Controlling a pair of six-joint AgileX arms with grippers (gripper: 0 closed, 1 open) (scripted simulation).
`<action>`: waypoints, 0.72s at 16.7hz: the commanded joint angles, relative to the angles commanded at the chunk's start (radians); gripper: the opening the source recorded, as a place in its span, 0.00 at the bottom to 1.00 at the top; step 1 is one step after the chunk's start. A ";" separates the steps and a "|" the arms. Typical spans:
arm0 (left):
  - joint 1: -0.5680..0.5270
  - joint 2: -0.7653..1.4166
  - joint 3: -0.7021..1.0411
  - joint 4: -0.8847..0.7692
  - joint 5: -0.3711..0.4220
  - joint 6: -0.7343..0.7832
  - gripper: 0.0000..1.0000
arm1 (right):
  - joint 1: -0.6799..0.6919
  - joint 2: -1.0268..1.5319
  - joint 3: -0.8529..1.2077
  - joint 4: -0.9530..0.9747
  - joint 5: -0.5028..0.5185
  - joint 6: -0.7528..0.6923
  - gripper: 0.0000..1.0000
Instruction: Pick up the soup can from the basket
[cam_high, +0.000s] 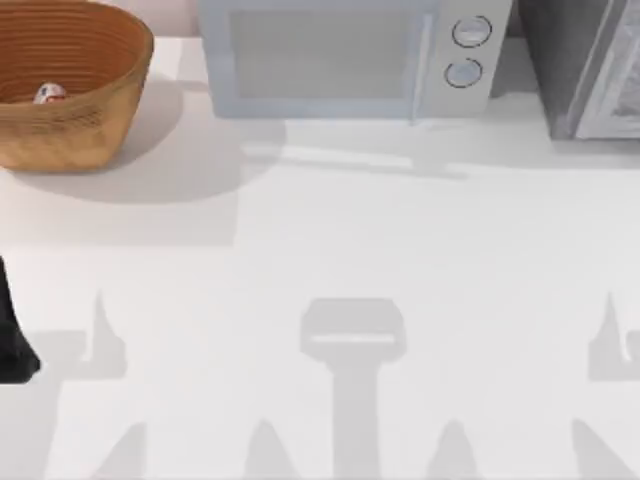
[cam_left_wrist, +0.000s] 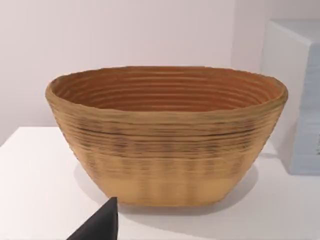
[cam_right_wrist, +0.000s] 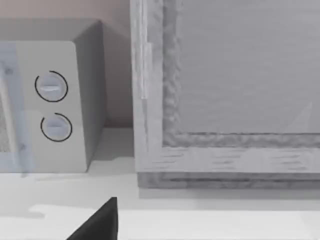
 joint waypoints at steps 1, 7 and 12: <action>0.000 0.000 0.000 0.000 0.000 0.000 1.00 | 0.000 0.000 0.000 0.000 0.000 0.000 1.00; 0.025 0.134 0.060 -0.103 -0.013 0.009 1.00 | 0.000 0.000 0.000 0.000 0.000 0.000 1.00; 0.063 0.462 0.260 -0.335 -0.024 0.032 1.00 | 0.000 0.000 0.000 0.000 0.000 0.000 1.00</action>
